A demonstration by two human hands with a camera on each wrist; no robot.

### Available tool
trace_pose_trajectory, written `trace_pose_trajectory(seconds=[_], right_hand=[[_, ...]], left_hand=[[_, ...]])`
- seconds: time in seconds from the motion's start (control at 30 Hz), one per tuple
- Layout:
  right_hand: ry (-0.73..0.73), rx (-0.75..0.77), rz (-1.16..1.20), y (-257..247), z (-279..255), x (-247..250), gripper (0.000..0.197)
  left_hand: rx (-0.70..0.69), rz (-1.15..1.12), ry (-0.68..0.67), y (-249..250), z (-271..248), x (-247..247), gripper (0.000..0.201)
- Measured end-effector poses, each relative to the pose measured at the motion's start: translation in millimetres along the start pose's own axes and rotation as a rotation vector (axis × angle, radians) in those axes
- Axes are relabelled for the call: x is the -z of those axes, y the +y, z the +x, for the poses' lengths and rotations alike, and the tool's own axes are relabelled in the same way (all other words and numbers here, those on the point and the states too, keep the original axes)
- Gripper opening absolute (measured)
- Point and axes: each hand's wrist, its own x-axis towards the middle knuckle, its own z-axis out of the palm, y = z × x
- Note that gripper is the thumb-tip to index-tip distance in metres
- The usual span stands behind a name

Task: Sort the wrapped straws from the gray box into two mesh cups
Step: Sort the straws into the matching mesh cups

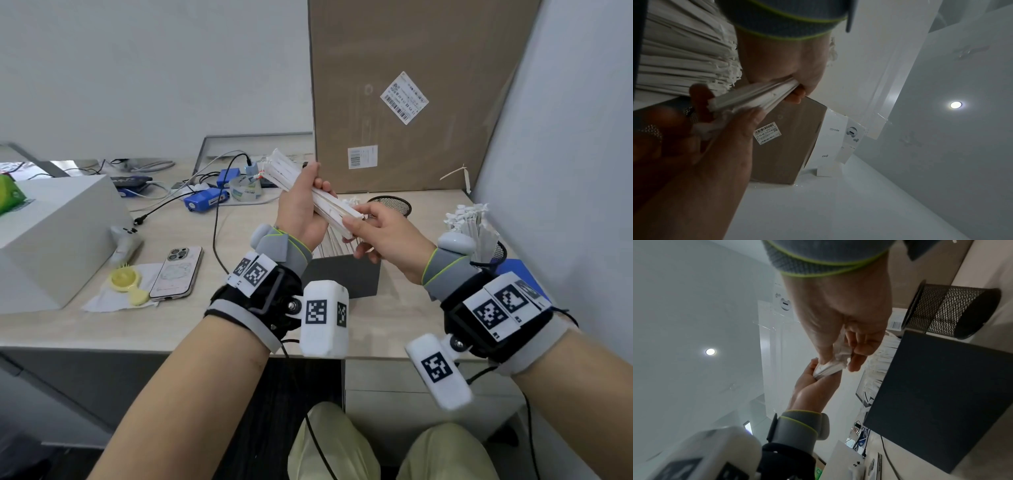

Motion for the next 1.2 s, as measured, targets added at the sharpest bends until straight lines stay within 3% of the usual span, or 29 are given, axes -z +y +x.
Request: trace_pose_trajectory(seconds=[0.17, 0.5, 0.7, 1.2], right_hand=[[0.058, 0.047, -0.124, 7, 2, 5, 0.011], [0.100, 0.074, -0.287, 14, 6, 0, 0.024], [0.269, 0.158, -0.347, 13, 5, 6, 0.013], [0.363, 0.183, -0.470, 13, 1, 7, 0.018]], left_hand=[[-0.019, -0.008, 0.057, -3, 5, 6, 0.016], [-0.029, 0.012, 0.100, -10, 10, 7, 0.018], [-0.049, -0.006, 0.136, -7, 9, 4, 0.021], [0.013, 0.028, 0.163, -14, 14, 5, 0.014]])
